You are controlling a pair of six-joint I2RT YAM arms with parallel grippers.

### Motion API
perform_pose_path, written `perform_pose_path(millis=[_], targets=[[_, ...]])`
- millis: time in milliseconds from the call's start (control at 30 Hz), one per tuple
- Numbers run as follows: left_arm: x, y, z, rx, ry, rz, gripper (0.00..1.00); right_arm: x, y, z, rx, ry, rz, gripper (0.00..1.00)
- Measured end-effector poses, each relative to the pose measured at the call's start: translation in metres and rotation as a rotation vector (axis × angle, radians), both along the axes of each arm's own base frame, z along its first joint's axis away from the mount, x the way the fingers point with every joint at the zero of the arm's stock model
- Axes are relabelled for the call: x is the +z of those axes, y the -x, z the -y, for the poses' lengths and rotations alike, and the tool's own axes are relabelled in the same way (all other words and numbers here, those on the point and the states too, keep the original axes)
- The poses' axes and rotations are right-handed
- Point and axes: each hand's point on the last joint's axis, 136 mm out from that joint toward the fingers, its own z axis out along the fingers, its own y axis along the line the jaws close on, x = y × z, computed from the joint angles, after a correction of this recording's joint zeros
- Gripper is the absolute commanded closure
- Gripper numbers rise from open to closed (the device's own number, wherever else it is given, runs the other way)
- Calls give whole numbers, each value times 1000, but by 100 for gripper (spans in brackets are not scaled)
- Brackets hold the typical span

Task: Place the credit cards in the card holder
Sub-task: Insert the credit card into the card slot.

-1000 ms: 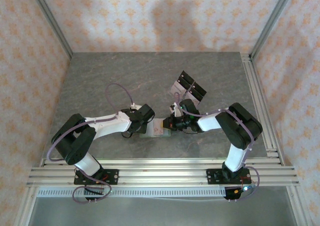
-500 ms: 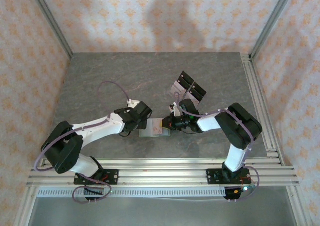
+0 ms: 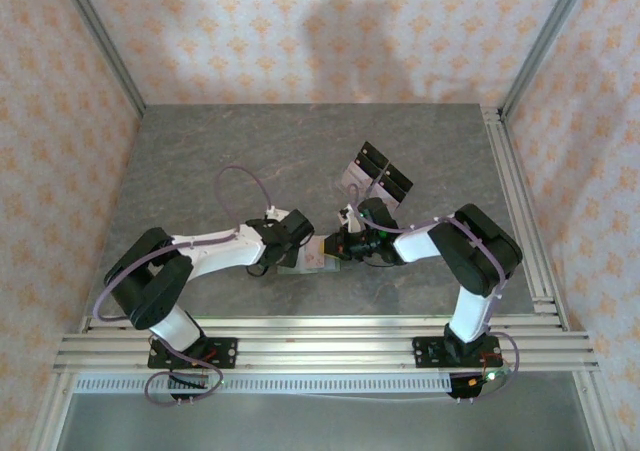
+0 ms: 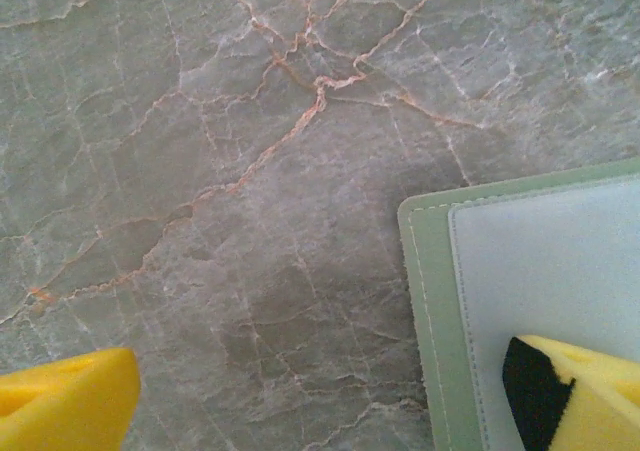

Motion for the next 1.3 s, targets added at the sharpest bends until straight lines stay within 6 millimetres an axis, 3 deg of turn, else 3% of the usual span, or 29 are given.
perform_pose_path(millis=[1300], targets=[[1,1,-3,21,-24,12,7,-3,2,-15,22,-69,-40,100]])
